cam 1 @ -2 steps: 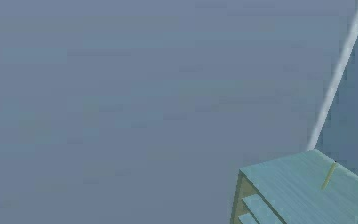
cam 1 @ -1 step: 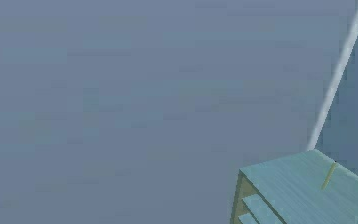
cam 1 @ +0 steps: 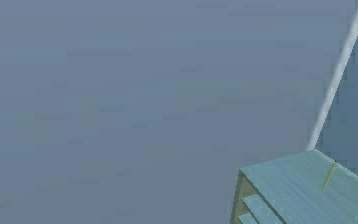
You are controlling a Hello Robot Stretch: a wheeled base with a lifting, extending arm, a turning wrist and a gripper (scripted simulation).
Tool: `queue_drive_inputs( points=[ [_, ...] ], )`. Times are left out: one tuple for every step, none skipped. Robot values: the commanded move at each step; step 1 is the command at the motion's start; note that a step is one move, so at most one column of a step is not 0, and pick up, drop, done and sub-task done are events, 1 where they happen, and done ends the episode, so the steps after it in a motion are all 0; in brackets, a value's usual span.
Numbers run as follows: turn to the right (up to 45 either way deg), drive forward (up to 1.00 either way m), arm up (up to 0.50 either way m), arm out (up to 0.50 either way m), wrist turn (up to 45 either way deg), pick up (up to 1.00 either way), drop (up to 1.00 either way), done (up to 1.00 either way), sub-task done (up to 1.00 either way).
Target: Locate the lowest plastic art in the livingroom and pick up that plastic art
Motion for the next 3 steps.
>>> queue_drive_inputs(
  points=[
    [0.0,0.0,0.0,0.32,0.0,0.0,0.0,0.0,0.0],
    [0.0,0.0,0.0,0.0,45.0,0.0,0.0,0.0,0.0],
    [0.0,0.0,0.0,0.0,45.0,0.0,0.0,0.0,0.0]
  ],
)
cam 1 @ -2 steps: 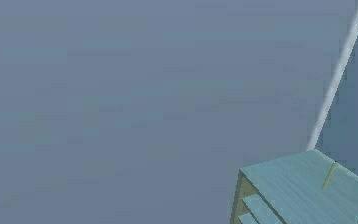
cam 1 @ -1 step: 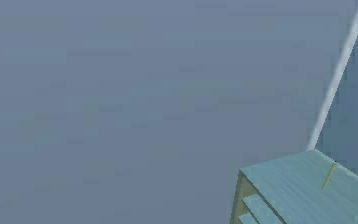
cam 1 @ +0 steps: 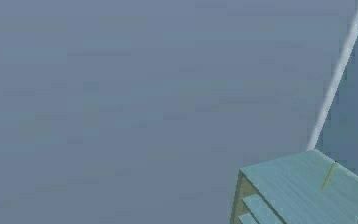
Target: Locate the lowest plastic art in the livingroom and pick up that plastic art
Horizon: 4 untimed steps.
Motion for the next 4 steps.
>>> queue_drive_inputs(
  points=[
    [0.0,0.0,0.0,0.0,45.0,0.0,0.0,0.0,0.0],
    [0.0,0.0,0.0,0.0,45.0,0.0,0.0,0.0,0.0],
    [0.0,0.0,0.0,0.0,24.0,0.0,0.0,0.0,0.0],
    [0.0,0.0,-0.3,0.0,0.0,0.0,0.0,0.0,0.0]
  ],
)
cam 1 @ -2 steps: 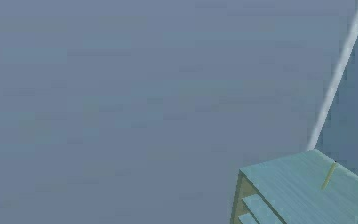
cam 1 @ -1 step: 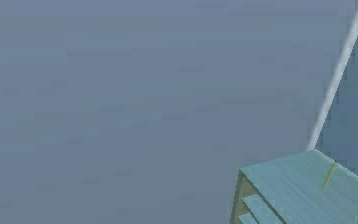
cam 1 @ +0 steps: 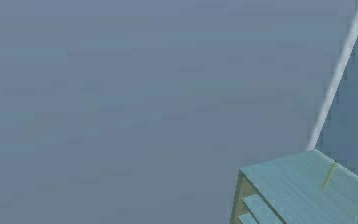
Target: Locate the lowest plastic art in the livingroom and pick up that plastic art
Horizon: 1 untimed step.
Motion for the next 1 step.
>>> queue_drive_inputs(
  points=[
    [0.0,0.0,0.0,0.0,0.0,1.0,0.0,0.0,0.0]
  ],
)
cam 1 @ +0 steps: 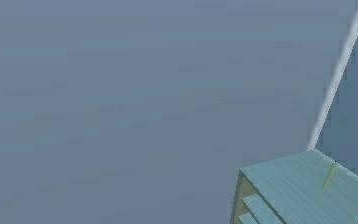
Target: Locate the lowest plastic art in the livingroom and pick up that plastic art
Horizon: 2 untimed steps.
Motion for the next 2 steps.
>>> queue_drive_inputs(
  points=[
    [0.0,0.0,0.1,0.0,0.0,0.0,0.0,0.0,0.0],
    [0.0,0.0,0.0,0.0,0.0,0.0,0.0,1.0,0.0]
  ],
)
